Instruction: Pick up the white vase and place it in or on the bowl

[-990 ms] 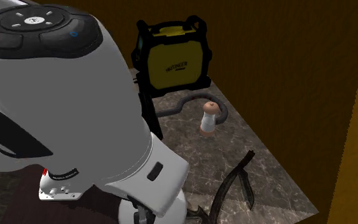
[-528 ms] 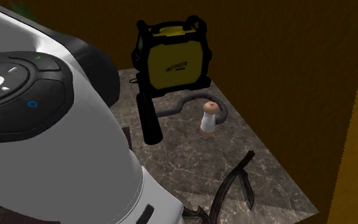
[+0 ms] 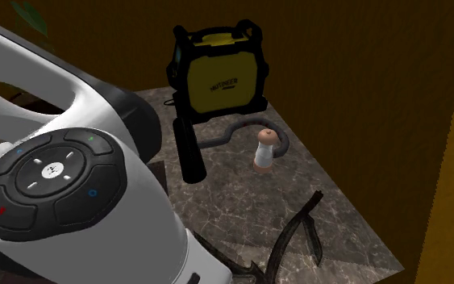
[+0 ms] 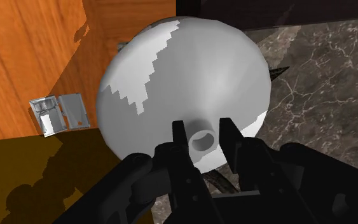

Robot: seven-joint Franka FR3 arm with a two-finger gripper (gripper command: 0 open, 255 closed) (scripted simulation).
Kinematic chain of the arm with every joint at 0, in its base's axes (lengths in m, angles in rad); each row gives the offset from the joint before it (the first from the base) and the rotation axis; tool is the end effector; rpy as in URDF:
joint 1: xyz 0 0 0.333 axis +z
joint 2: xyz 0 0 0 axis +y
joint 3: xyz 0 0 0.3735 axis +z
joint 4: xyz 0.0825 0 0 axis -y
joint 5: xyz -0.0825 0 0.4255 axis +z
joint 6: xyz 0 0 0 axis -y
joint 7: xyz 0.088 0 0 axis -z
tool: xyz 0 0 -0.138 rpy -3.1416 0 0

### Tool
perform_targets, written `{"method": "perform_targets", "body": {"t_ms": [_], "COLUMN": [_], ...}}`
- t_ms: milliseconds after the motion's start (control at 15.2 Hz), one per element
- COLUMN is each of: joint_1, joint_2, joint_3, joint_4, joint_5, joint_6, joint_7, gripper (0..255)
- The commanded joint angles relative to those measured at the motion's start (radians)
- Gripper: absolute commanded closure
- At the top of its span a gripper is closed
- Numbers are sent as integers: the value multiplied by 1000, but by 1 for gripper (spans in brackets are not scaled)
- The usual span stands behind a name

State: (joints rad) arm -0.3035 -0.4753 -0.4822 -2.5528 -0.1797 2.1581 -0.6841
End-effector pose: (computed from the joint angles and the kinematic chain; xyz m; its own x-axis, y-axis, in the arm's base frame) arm 0.2891 -0.3039 0.4147 0.9966 0.0372 0.0737 0.0386 -0.9991 -0.0177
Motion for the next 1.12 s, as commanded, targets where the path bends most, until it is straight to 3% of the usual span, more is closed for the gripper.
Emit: {"method": "perform_targets", "body": {"t_ms": [0,462,990,1056], "joint_1": [1,10,10,10], "joint_2": [14,79,79,79], "joint_3": [-8,-38,-38,-38], "joint_4": [-17,-75,-75,-75], "joint_5": [0,7,8,8], "joint_6": [32,152,152,152], "joint_7": [-5,-22,-22,-22], "gripper": [255,255,255,0]}}
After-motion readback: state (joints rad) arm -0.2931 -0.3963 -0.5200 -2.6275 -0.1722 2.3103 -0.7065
